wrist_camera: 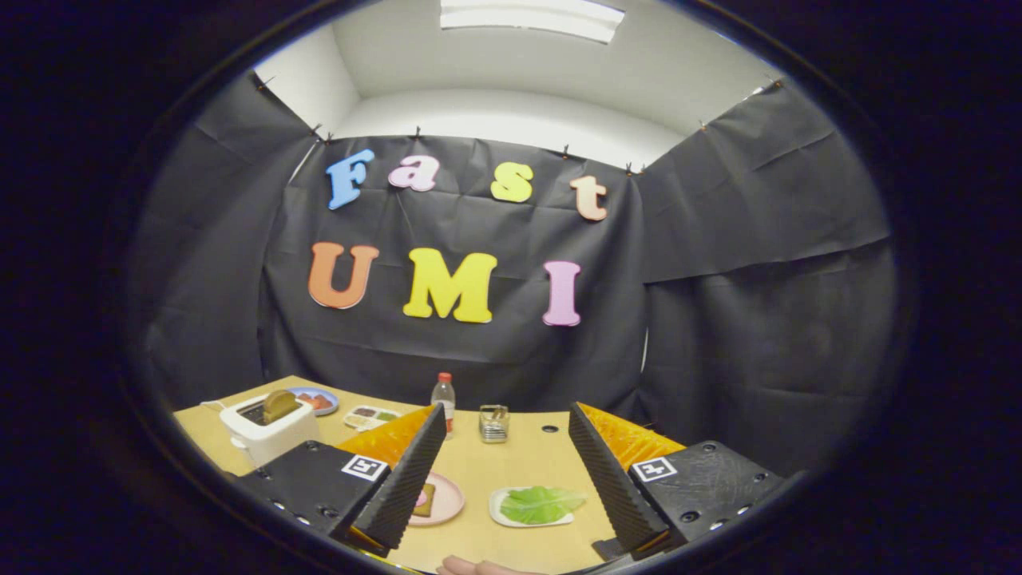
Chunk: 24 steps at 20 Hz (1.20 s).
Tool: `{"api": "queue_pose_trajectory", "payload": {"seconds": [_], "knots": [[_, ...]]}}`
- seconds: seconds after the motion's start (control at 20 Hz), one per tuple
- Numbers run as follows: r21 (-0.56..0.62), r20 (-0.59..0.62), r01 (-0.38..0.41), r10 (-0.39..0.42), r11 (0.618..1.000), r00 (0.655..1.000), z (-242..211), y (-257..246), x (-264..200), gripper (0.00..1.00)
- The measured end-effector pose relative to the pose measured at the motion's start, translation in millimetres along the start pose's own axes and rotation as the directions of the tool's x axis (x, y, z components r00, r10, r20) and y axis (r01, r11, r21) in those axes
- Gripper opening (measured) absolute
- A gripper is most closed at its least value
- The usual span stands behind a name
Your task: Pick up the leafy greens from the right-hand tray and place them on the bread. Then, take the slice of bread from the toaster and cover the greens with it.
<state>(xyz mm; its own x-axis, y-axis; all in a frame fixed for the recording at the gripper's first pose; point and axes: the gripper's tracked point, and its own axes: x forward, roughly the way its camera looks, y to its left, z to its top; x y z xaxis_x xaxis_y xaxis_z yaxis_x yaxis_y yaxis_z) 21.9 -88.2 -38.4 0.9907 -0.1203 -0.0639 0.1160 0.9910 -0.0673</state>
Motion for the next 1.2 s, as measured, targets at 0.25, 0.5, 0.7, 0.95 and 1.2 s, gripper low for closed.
{"api": "queue_pose_trajectory", "payload": {"seconds": [0.25, 0.5, 0.7, 0.95, 1.2], "knots": [[-0.05, -0.031, 0.054, -0.055, 0.997, 0.998, -28, -47, 32, 0.95], [-0.072, -0.113, 0.033, -0.041, 0.997, 0.993, -71, -74, 70, 0.95], [-0.045, -0.175, 0.044, -0.051, 0.998, 0.983, -105, -94, 98, 0.95], [0.016, -0.316, 0.017, -0.011, 1.0, 0.949, -162, -107, 134, 0.95], [0.082, -0.482, 0.025, 0.018, 0.996, 0.876, -227, -116, 164, 0.95]]}}
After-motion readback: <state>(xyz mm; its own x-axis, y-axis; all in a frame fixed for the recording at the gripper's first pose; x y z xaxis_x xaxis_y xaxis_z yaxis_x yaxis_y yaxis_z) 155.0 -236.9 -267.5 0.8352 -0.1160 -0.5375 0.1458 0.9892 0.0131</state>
